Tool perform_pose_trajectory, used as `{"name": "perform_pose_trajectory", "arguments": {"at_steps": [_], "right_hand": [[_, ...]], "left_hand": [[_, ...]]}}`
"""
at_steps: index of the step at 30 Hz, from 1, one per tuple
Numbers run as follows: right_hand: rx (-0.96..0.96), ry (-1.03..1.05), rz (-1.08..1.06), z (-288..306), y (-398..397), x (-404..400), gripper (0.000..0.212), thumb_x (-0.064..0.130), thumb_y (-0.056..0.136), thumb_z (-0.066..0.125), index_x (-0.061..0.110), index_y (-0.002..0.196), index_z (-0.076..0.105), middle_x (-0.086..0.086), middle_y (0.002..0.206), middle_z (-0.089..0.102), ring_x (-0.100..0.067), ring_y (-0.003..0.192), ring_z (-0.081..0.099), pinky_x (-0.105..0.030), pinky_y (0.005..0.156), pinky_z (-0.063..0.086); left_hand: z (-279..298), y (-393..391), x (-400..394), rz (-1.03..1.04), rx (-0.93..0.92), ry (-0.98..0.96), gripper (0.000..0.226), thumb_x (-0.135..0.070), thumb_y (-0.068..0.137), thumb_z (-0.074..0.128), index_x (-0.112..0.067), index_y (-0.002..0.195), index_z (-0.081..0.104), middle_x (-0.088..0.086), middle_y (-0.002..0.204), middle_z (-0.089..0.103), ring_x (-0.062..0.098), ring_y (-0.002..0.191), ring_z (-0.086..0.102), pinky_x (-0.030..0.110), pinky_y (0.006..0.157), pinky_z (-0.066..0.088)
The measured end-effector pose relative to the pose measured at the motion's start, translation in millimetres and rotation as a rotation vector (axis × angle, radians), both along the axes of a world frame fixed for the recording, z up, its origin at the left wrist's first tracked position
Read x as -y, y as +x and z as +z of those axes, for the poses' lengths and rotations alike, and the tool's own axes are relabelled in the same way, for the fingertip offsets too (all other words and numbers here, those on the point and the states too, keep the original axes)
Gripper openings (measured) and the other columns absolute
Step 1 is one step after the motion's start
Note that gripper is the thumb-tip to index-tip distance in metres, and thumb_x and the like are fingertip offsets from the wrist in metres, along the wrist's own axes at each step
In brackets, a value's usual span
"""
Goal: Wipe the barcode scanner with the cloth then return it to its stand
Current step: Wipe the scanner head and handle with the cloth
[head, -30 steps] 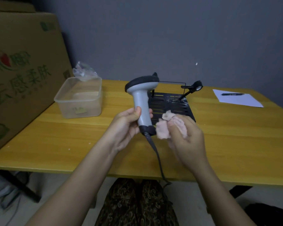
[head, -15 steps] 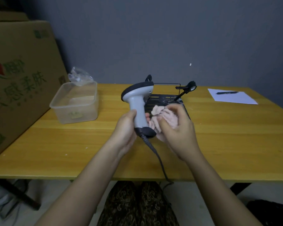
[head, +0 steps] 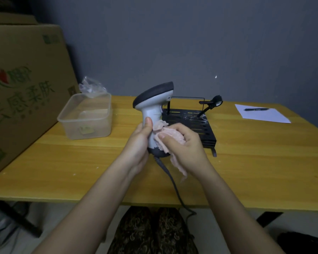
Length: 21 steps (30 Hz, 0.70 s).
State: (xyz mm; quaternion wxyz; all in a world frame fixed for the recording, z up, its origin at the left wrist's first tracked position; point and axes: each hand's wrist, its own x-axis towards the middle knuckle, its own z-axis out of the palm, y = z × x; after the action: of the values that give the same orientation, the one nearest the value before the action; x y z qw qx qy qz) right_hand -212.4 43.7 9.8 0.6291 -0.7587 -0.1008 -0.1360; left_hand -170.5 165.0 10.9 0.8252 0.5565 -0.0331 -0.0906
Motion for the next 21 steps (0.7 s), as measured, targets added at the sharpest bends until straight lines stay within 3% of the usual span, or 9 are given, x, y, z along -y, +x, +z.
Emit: {"name": "perform_pose_trajectory", "arguments": {"at_steps": [3,5,9,12,16,19,21], "right_hand": [[-0.09,-0.269,0.163,8.5,-0.6,23.1,0.009,0.015,0.087,0.064,0.022,0.084,0.069,0.006,0.061,0.066,-0.011,0.05,0.056,-0.024,0.047,0.044],[-0.105,-0.407,0.16,17.3,2.1,40.2,0.014,0.012,0.086,0.064,0.025,0.083,0.071,0.004,0.07,0.07,-0.011,0.059,0.06,-0.027,0.055,0.047],[-0.092,-0.049,0.009,16.9,1.3,30.3,0.007,0.015,0.09,0.061,0.019,0.085,0.063,0.0,0.058,0.063,-0.022,0.049,0.062,-0.025,0.038,0.043],[0.02,0.023,-0.171,7.6,4.6,1.2,0.006,0.02,0.088,0.063,0.02,0.083,0.059,0.004,0.074,0.064,-0.008,0.064,0.061,-0.023,0.054,0.049],[-0.045,0.312,-0.305,5.3,10.5,-20.0,0.007,0.021,0.09,0.061,0.015,0.088,0.063,-0.002,0.082,0.067,-0.008,0.072,0.063,-0.019,0.059,0.051],[-0.058,0.275,-0.347,1.7,12.5,-30.3,0.012,0.024,0.091,0.058,0.013,0.091,0.063,-0.004,0.085,0.068,-0.012,0.077,0.064,-0.023,0.066,0.051],[-0.037,0.179,-0.264,1.9,12.9,-27.9,0.015,0.022,0.09,0.06,0.006,0.091,0.061,-0.003,0.08,0.066,-0.008,0.069,0.061,-0.019,0.061,0.048]], "left_hand": [[-1.3,0.7,-5.8,-0.05,-0.005,0.004,0.038,-0.034,0.1,0.035,-0.005,0.114,0.055,0.016,0.107,0.064,0.026,0.094,0.062,0.039,0.087,0.051],[-1.9,-0.7,-6.6,-0.08,-0.026,-0.031,0.033,-0.031,0.101,0.035,-0.01,0.113,0.056,0.016,0.118,0.062,0.029,0.108,0.059,0.044,0.099,0.045],[-0.9,-2.1,-4.0,-0.141,-0.006,-0.096,0.043,-0.03,0.101,0.033,-0.003,0.129,0.049,0.019,0.124,0.059,0.029,0.109,0.058,0.042,0.1,0.044],[-2.9,-3.3,-0.6,-0.154,0.029,-0.087,0.042,-0.031,0.101,0.034,-0.005,0.129,0.051,0.016,0.122,0.063,0.027,0.11,0.061,0.041,0.101,0.045],[-10.6,-3.2,-0.5,-0.124,0.087,0.006,0.04,-0.033,0.101,0.033,-0.012,0.129,0.053,0.015,0.128,0.062,0.028,0.12,0.058,0.043,0.106,0.042],[-13.9,-1.8,-3.5,-0.09,0.088,0.056,0.04,-0.035,0.101,0.033,-0.014,0.127,0.054,0.013,0.126,0.063,0.027,0.118,0.059,0.042,0.104,0.044],[-12.7,-0.4,-6.0,-0.074,0.089,0.056,0.041,-0.036,0.101,0.033,-0.012,0.128,0.053,0.013,0.126,0.063,0.026,0.117,0.06,0.04,0.102,0.045]]}}
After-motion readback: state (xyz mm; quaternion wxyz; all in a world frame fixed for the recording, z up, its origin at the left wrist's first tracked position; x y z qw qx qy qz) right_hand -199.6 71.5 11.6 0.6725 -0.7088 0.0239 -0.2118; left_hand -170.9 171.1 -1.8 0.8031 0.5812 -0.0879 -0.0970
